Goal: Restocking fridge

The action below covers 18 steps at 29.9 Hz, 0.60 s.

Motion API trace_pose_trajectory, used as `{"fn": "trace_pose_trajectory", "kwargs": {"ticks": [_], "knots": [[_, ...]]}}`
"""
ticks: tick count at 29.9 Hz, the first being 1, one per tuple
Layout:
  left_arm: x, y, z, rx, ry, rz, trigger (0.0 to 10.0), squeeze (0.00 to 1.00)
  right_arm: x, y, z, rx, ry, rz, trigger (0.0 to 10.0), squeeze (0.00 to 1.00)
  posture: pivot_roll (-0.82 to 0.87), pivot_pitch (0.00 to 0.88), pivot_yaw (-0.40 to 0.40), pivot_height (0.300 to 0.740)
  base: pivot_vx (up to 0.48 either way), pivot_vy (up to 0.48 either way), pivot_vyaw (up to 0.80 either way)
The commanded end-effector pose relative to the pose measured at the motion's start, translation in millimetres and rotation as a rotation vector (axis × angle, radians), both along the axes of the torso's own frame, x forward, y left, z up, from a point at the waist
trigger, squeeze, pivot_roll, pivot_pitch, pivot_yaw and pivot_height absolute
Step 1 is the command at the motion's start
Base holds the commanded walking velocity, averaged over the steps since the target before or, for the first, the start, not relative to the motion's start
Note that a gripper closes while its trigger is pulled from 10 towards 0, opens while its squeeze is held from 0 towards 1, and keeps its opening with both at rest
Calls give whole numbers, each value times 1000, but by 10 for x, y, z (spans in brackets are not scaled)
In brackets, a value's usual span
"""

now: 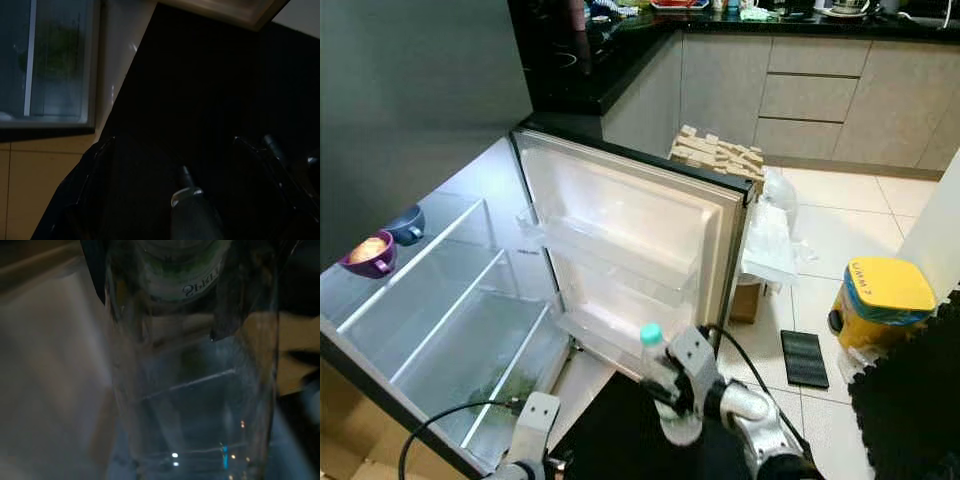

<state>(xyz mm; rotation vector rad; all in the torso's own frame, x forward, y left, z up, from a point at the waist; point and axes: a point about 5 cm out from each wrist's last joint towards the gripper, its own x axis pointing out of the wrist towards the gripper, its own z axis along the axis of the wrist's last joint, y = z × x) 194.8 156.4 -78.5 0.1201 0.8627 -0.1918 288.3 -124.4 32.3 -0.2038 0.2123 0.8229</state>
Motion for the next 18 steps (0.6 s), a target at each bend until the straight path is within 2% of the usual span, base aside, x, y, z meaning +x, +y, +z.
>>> {"fn": "trace_pose_trajectory", "kwargs": {"ticks": [1,2,5,7,9,13,15,18], "knots": [[-31,106,-13,36,18,4,10000,0,87,-3,114,-2,-68,-27,10000,0,-57,0,30,740,0,0,0],[-39,109,-18,37,21,4,10000,0,166,-23,192,-15,-109,-69,10000,0,-56,0,30,740,0,0,0],[-43,108,-20,38,22,4,10000,0,214,-40,240,-25,-134,-95,10000,0,-57,0,30,740,0,0,0],[-55,98,-27,41,25,-2,10000,0,324,-101,346,-56,-180,-163,10000,0,-57,0,30,740,0,0,0],[-56,94,-27,41,25,-4,10000,0,342,-119,359,-65,-185,-179,10000,0,-57,0,30,740,0,0,0],[-39,68,-19,36,17,-7,10000,0,398,-264,374,-143,-235,-292,10000,0,-53,0,26,740,0,0,0],[-37,65,-18,35,17,-8,10000,0,402,-274,375,-143,-236,-300,10000,0,-54,0,26,740,0,0,0],[-18,45,-9,34,10,-20,10000,0,456,-385,417,-190,-274,-388,10000,0,-55,0,27,740,0,0,0]]}}
